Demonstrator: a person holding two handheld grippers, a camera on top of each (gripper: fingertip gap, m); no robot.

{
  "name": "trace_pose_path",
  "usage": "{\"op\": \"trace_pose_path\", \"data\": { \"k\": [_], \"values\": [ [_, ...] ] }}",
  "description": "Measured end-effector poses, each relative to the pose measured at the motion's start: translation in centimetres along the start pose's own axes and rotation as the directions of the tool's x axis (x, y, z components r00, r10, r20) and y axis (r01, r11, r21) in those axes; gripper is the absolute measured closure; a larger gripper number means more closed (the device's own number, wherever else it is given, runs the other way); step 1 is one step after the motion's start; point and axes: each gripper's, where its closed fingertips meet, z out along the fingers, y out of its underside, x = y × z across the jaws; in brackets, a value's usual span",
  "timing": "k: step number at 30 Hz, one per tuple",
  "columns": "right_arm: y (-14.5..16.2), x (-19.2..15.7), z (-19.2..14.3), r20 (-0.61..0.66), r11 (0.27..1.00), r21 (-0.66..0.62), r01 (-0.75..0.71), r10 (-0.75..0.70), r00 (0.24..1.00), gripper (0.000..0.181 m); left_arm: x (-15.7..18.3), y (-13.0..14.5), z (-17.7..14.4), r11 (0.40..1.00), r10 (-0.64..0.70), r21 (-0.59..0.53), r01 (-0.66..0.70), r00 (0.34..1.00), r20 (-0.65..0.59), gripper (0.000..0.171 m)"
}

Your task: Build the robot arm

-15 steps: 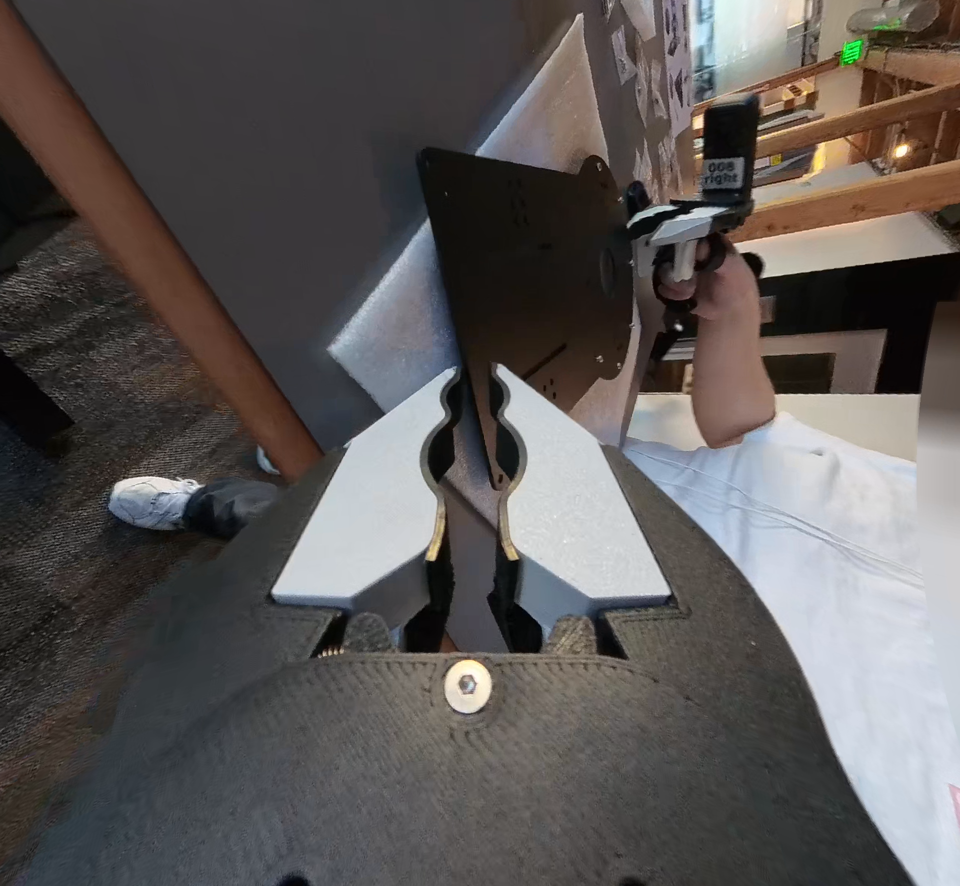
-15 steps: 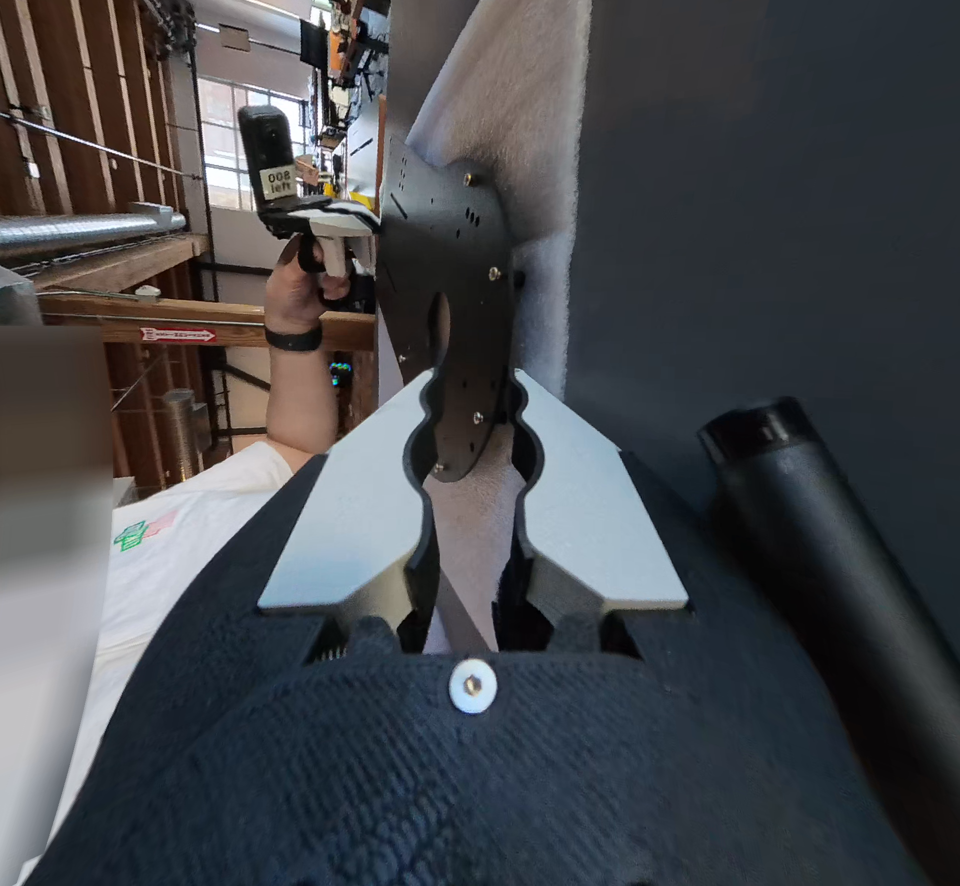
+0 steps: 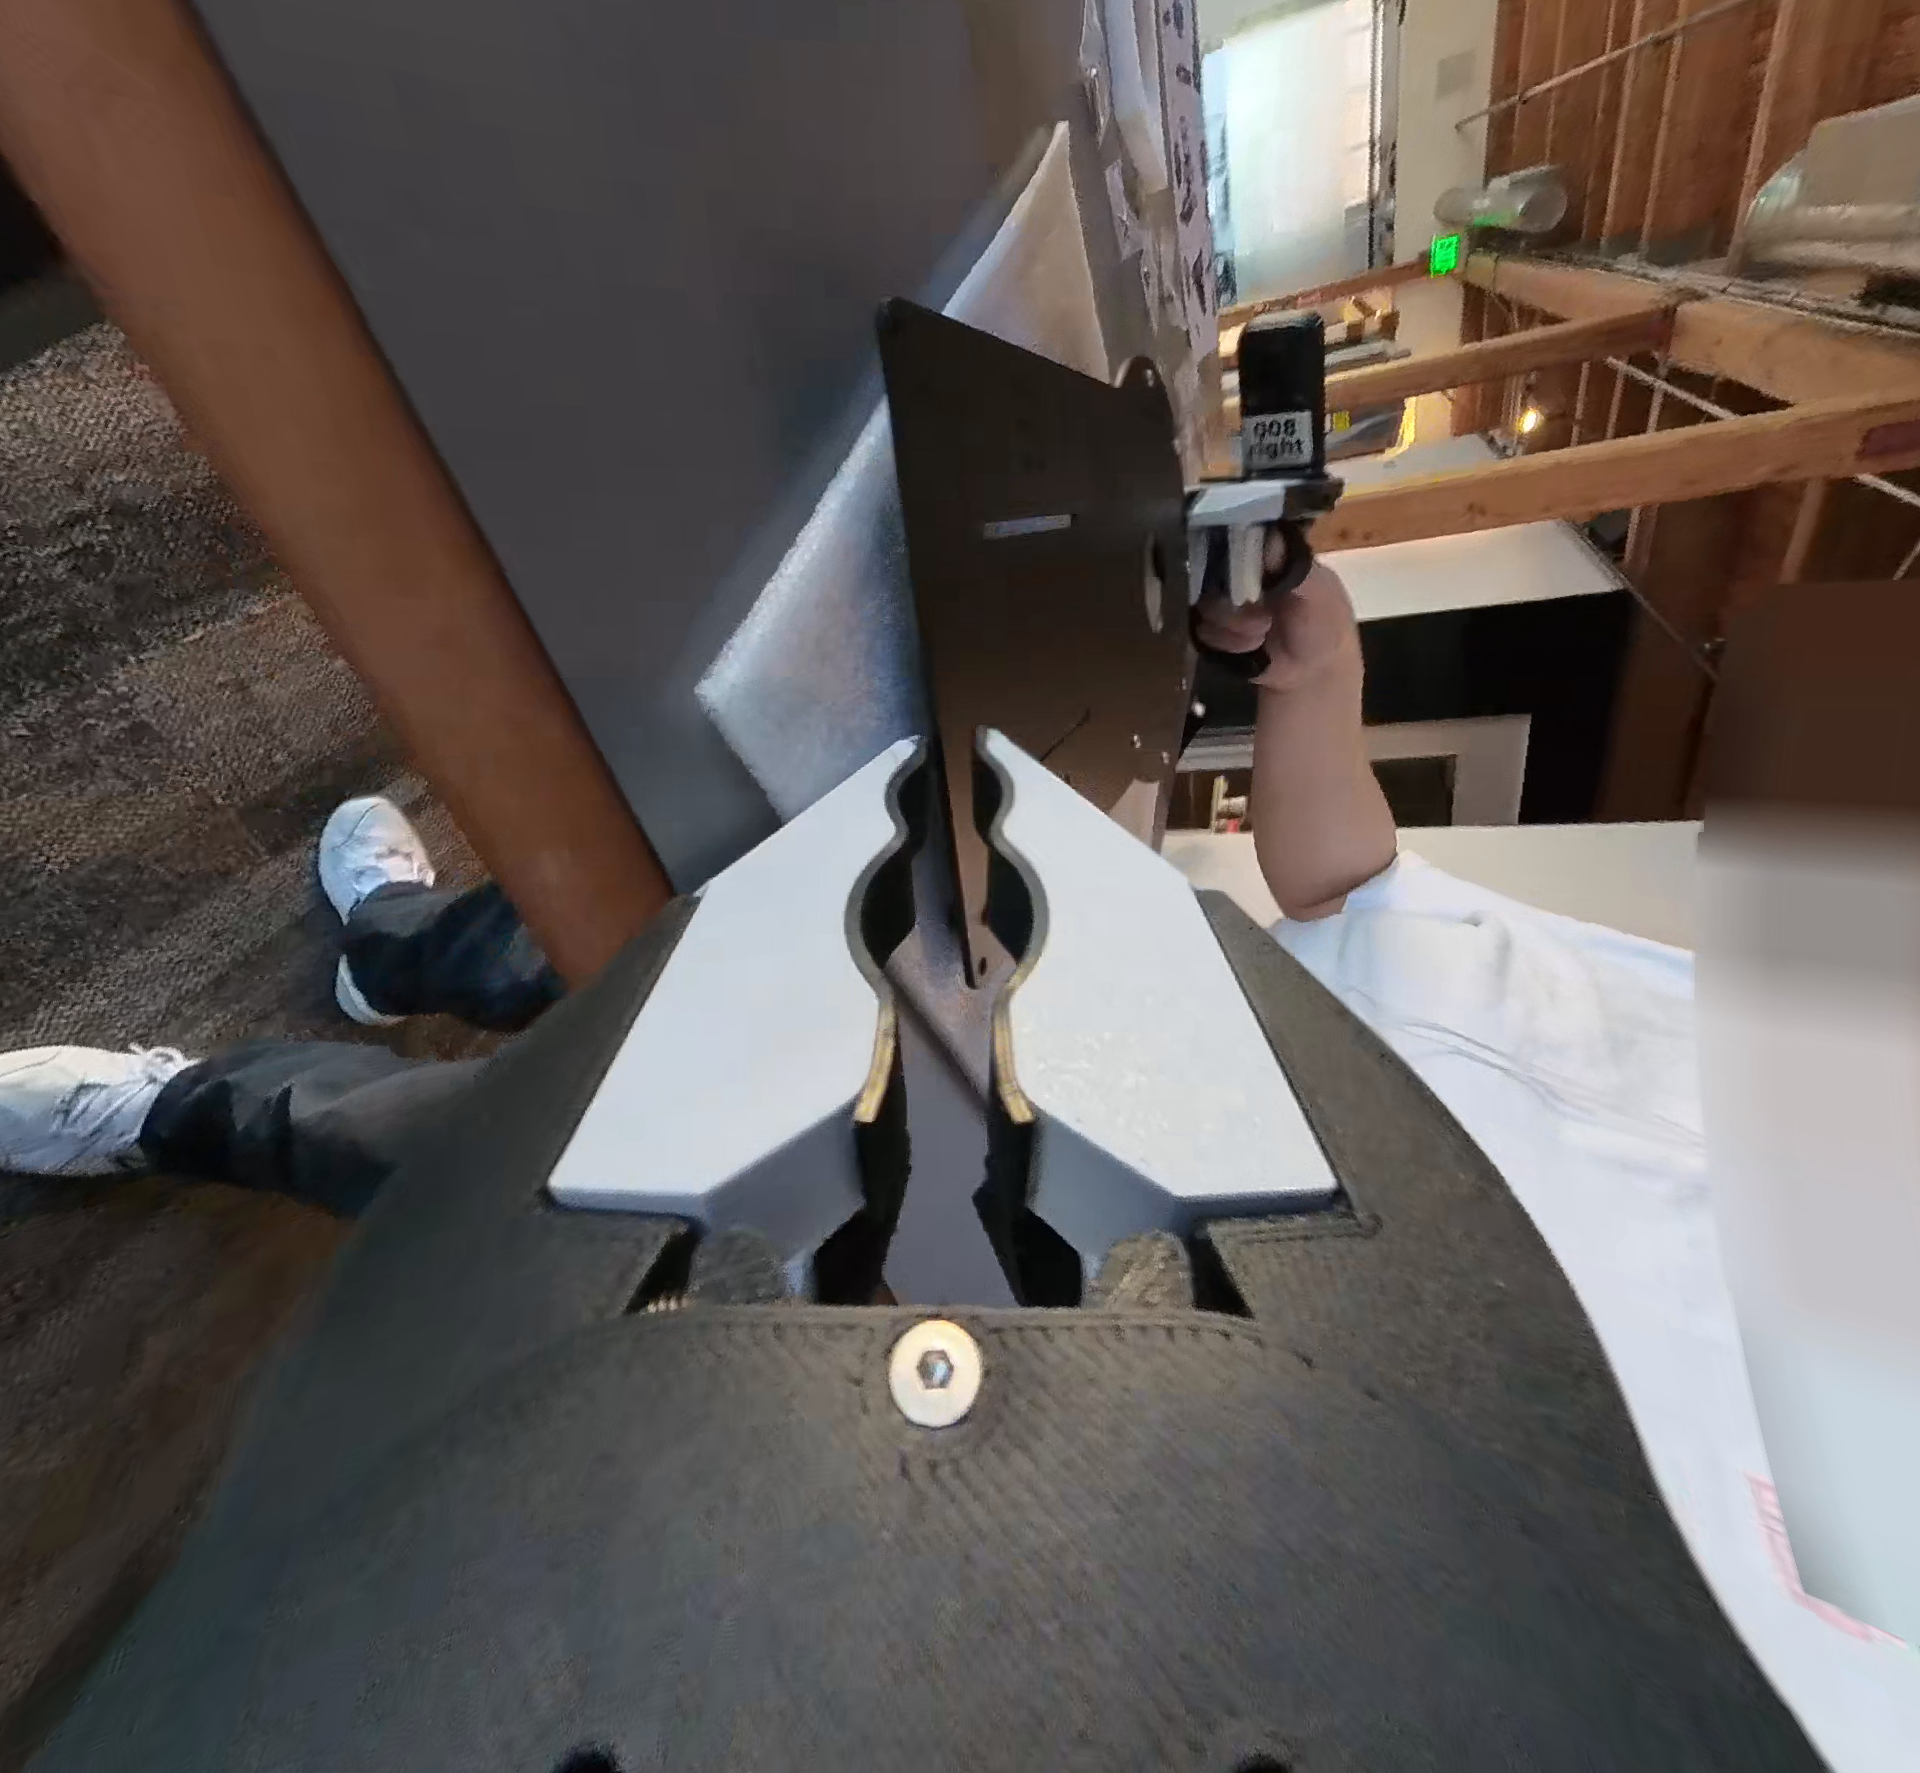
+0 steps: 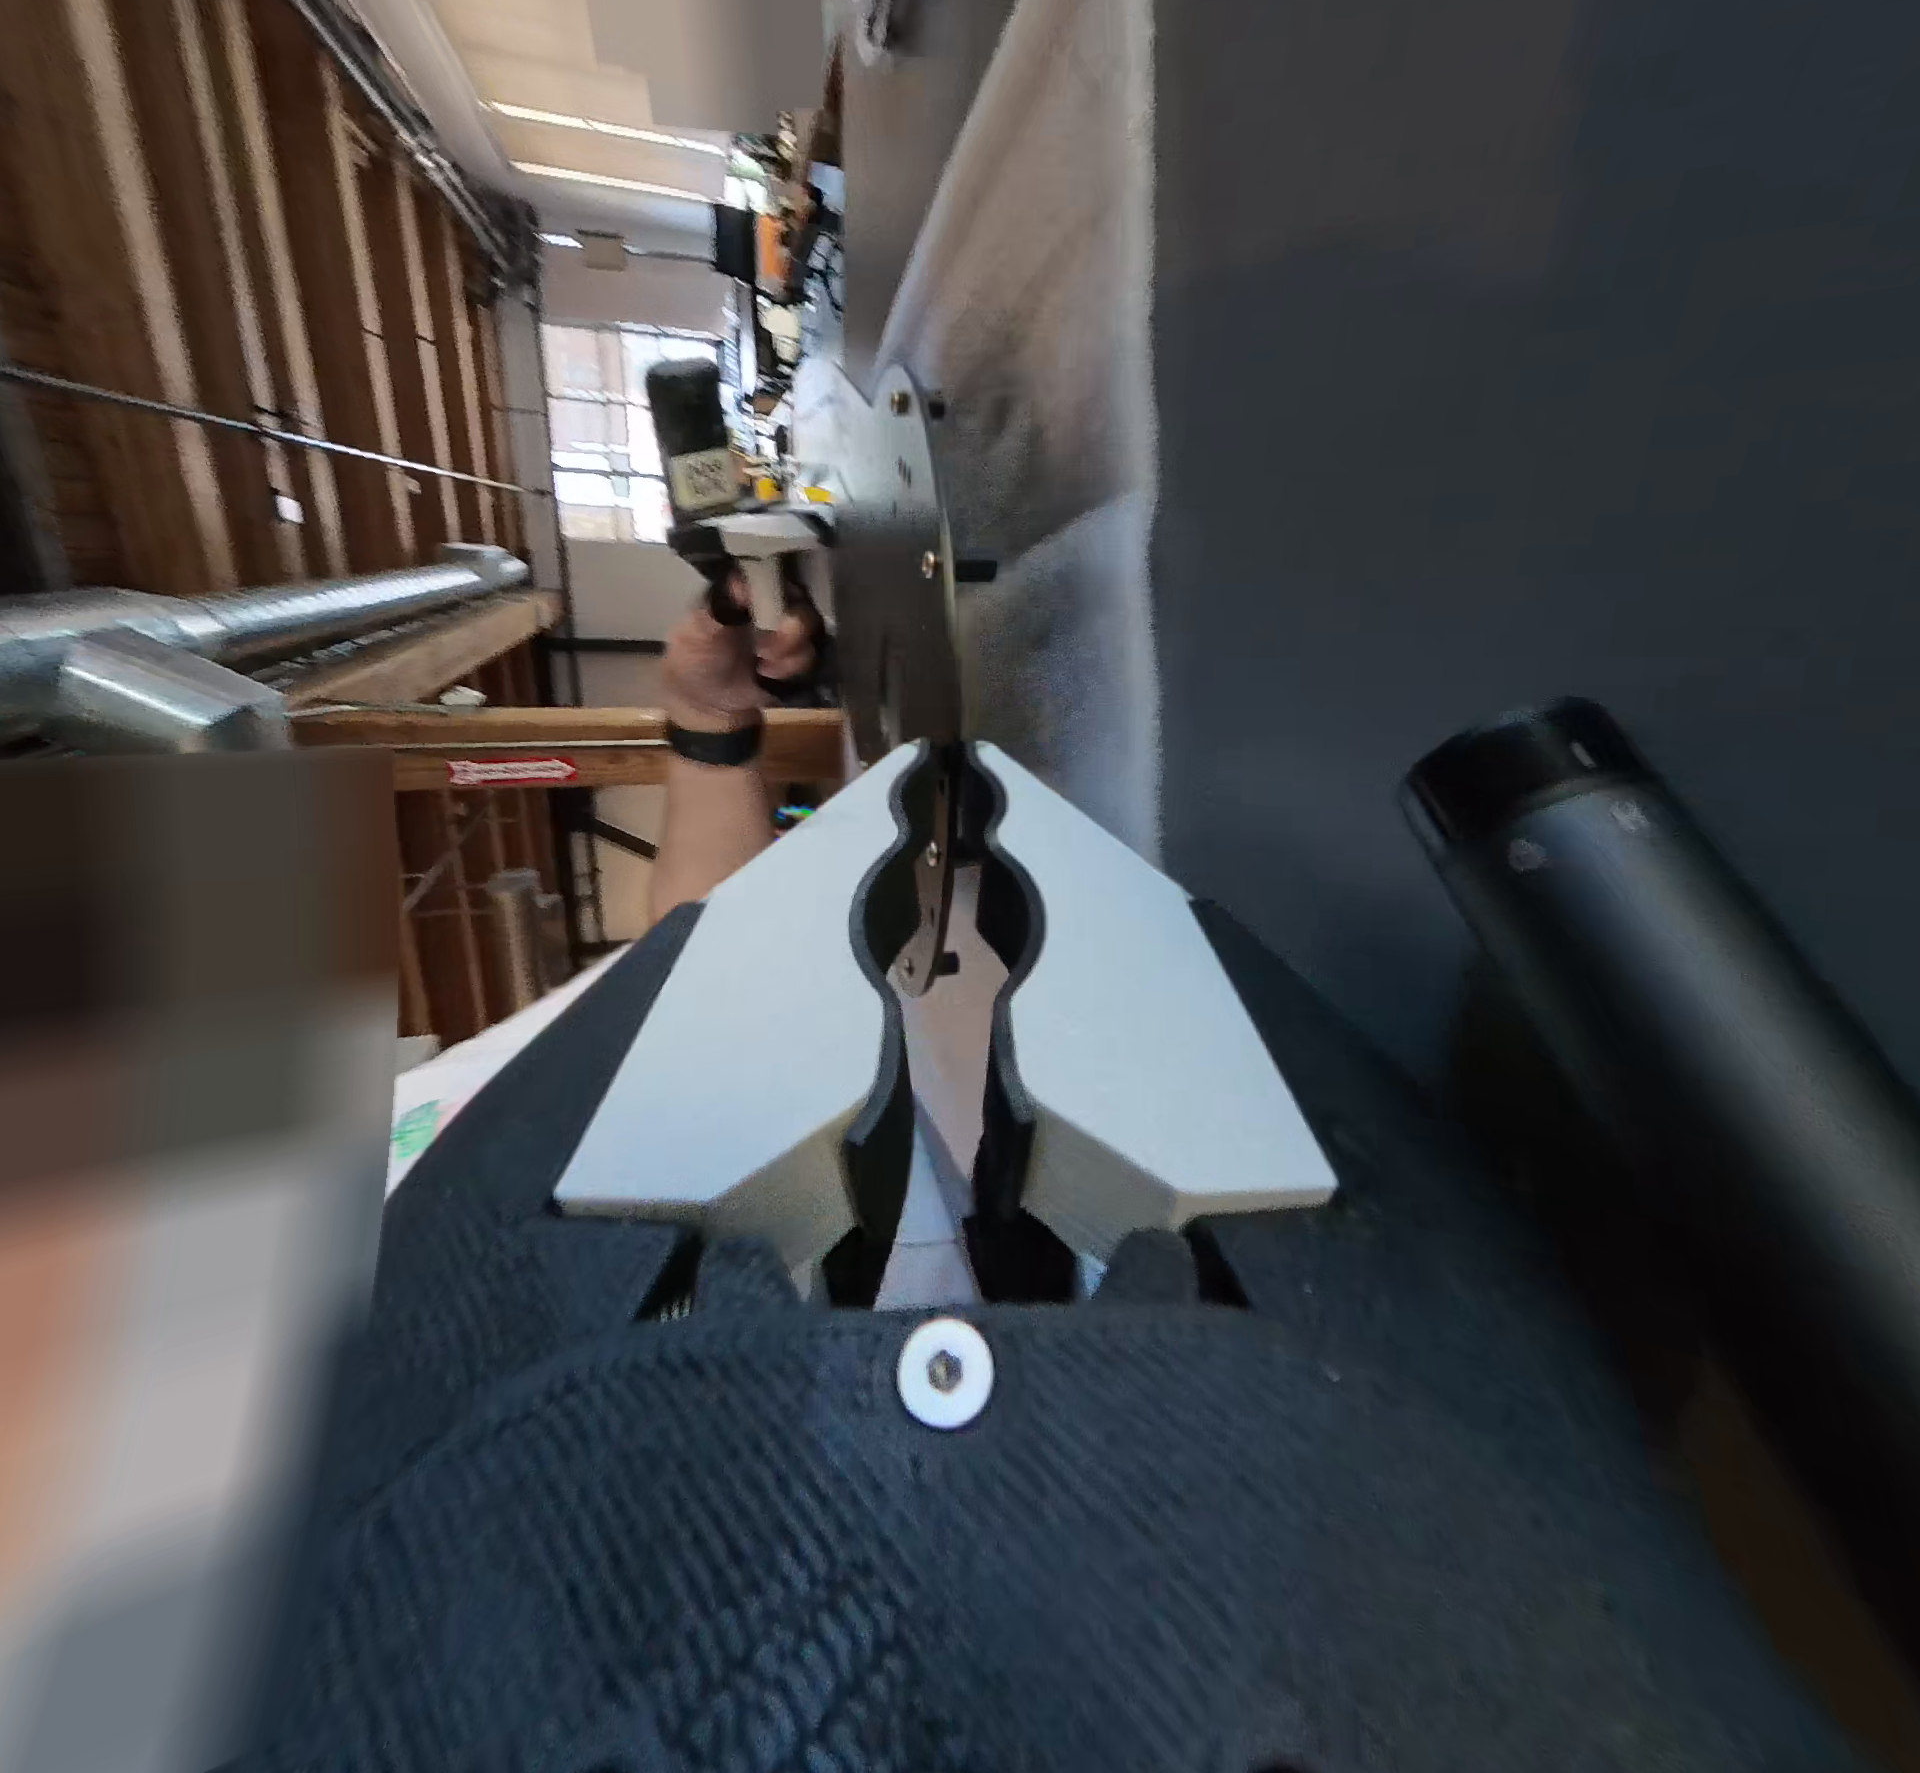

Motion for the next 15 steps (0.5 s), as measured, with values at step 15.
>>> {"op": "trace_pose_path", "data": {
  "k": [15],
  "values": [
    [-0.11,-1.56,-0.06,0.056,0.999,0.010,-0.036,0.035,0.998,0.181,0.75,-0.41,-0.27,0.993,0.045,0.110,-0.045,0.999,0.002,0.157]
  ]
}}
